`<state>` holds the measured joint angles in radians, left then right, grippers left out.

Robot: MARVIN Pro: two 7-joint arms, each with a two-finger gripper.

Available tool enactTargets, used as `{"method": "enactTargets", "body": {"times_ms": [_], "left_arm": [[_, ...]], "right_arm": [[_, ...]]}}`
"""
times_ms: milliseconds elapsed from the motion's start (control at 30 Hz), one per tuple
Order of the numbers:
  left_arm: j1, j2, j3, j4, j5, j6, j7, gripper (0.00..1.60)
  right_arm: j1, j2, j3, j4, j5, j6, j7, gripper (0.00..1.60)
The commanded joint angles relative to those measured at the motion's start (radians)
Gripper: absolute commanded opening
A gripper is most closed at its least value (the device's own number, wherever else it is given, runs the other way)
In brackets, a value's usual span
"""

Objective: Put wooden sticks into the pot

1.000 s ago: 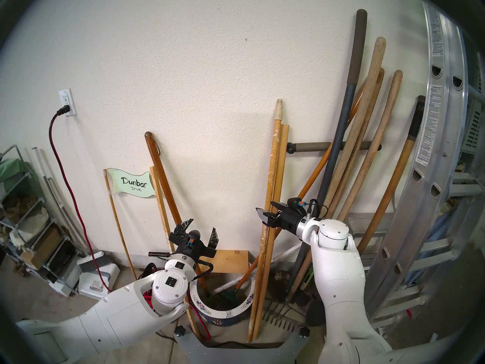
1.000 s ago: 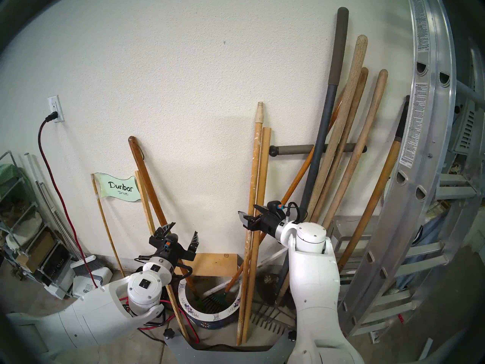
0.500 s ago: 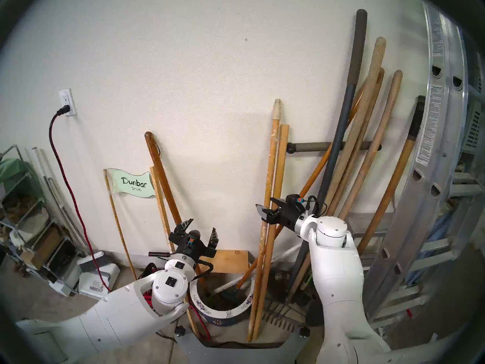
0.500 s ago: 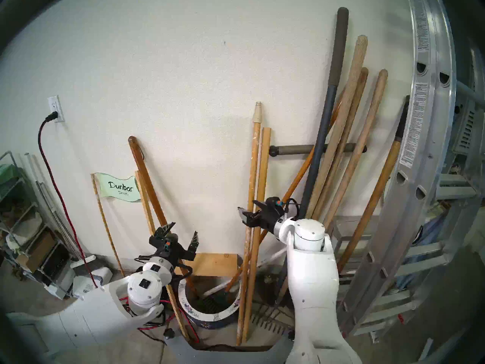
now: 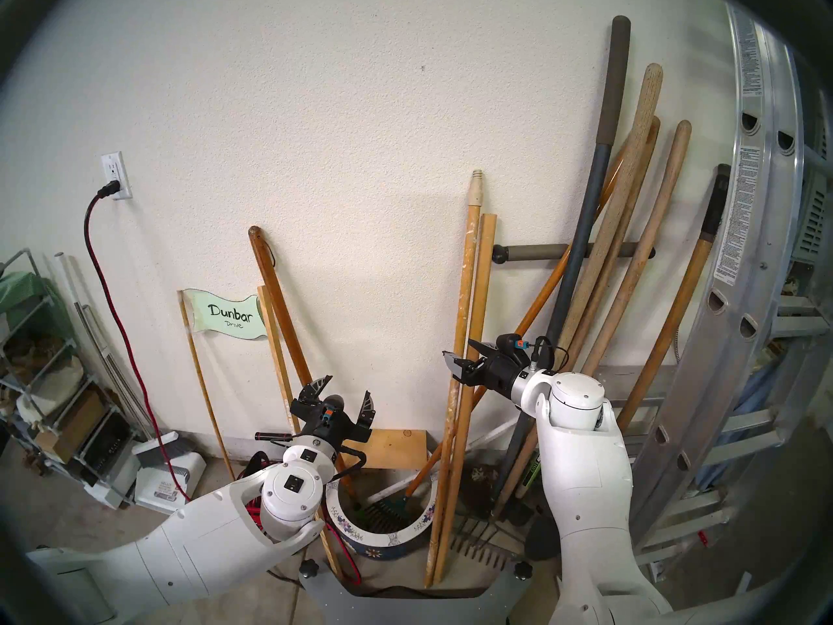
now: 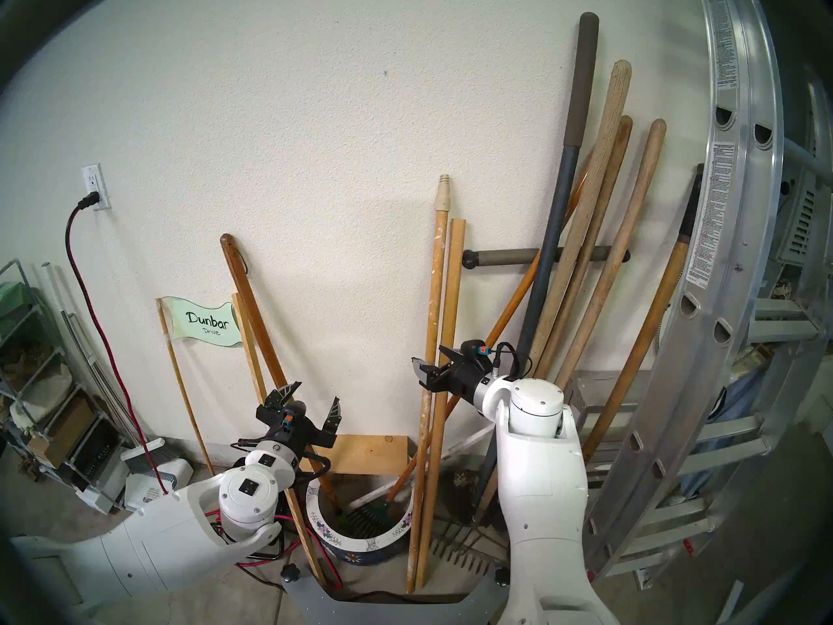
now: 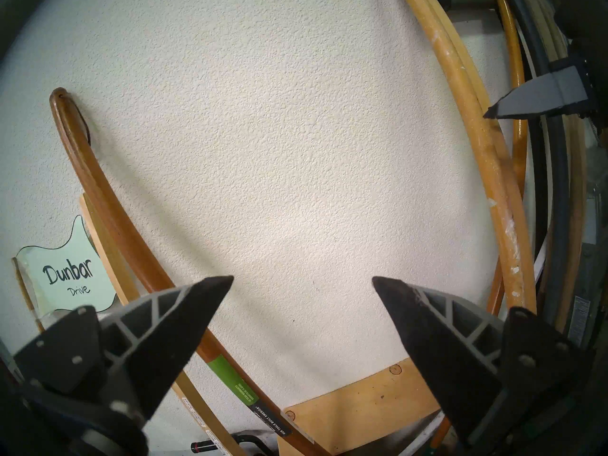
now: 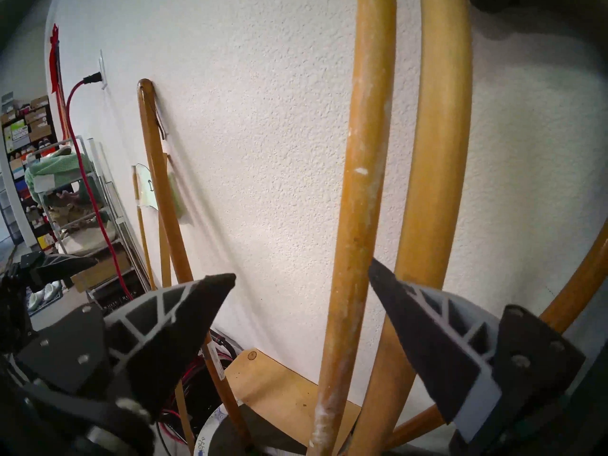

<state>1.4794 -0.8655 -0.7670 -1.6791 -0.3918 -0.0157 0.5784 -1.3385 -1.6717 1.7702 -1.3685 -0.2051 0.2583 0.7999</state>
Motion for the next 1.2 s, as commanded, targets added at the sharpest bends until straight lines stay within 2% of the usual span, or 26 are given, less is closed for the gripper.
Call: {"method": "enactTargets", "body": {"times_ms": [0,367,900,1033,1067,1100,1167], "left_arm": [[0.001,0.001,-0.002,0.000,0.000,-0.002,0.002,1.60],[-0.001,0.002,0.001,0.000,-0.002,-0.003,0.004,1.60],[-0.003,0.003,0.004,0.000,-0.004,-0.004,0.006,1.60],[-0.003,0.004,0.005,0.000,-0.004,-0.004,0.006,1.60],[-0.004,0.004,0.005,0.000,-0.004,-0.004,0.006,1.60],[-0.004,0.004,0.005,0.000,-0.004,-0.004,0.006,1.60],[-0.004,0.004,0.005,0.000,-0.005,-0.004,0.007,1.60]], "right_arm": [[0.046,-0.011,-0.008,0.051,-0.003,-0.031,-0.022,1.60],[0.101,-0.025,-0.013,0.148,-0.021,-0.070,-0.075,1.60],[0.157,-0.040,-0.030,0.269,-0.090,-0.152,-0.185,1.60],[0.170,-0.037,-0.024,0.302,-0.097,-0.164,-0.200,1.52],[0.174,-0.038,-0.021,0.310,-0.098,-0.168,-0.204,1.03],[0.185,-0.037,-0.021,0.336,-0.106,-0.185,-0.219,0.75],[0.189,-0.036,-0.022,0.346,-0.112,-0.194,-0.227,0.72]]}}
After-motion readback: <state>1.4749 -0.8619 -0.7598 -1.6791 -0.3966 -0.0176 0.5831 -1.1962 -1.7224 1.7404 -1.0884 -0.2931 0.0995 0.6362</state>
